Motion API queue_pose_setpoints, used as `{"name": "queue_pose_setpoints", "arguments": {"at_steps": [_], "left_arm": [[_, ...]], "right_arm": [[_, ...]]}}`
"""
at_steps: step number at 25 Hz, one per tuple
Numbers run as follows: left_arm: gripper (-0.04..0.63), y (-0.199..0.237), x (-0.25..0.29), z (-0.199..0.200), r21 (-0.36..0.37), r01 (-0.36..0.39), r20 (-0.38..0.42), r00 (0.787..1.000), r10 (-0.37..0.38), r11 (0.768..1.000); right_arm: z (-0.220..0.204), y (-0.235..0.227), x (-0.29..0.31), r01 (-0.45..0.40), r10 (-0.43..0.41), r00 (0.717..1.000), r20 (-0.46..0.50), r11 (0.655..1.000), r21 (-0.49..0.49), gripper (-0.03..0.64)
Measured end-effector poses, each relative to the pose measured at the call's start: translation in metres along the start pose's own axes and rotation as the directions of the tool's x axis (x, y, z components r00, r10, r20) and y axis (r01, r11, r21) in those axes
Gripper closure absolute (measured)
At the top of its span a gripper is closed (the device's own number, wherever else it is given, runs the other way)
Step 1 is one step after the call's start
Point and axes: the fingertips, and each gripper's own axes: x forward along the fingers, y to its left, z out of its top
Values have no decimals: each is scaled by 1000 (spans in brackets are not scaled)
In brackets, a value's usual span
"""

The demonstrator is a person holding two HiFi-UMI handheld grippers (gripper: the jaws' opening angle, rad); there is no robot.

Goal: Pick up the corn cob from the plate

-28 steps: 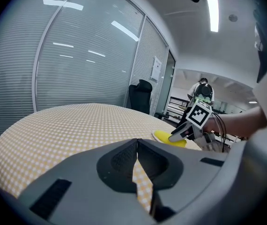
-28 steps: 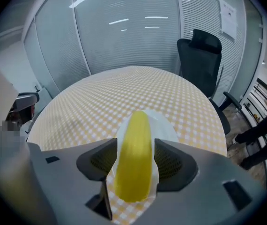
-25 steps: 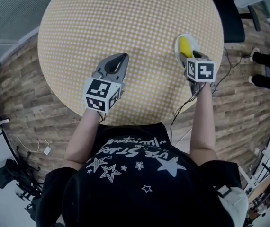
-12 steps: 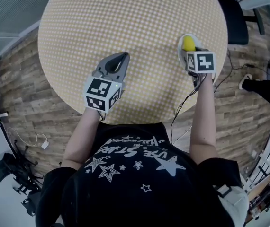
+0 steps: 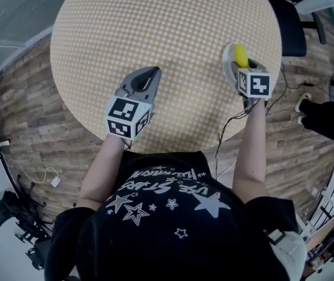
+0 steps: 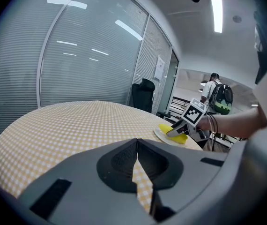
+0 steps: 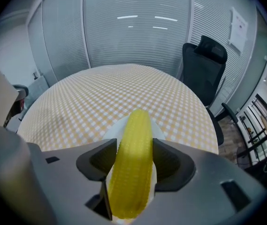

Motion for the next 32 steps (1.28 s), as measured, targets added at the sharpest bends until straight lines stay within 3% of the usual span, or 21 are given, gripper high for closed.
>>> {"name": "queue_pose_setpoints", "arguments": {"at_steps": [6,14,19,32], "left_arm": [[588,1,-17,-1,0,43,20,999,-43,999],[588,-9,-54,2,59,146,44,988,-149,988],[588,6,-93,-2,43,162,70,984,-165,986],[588,38,-185,-7,91,223,151,960,-234,971]], "right_arm": [[13,29,-40,-32,27,988,149,999,30,377],[22,90,-114,-76,29,932,361,991,115,377],[15,138,-147,-96,28,908,419,985,144,376],[9,252,-205,-135,-1,838,546,969,208,377]]}}
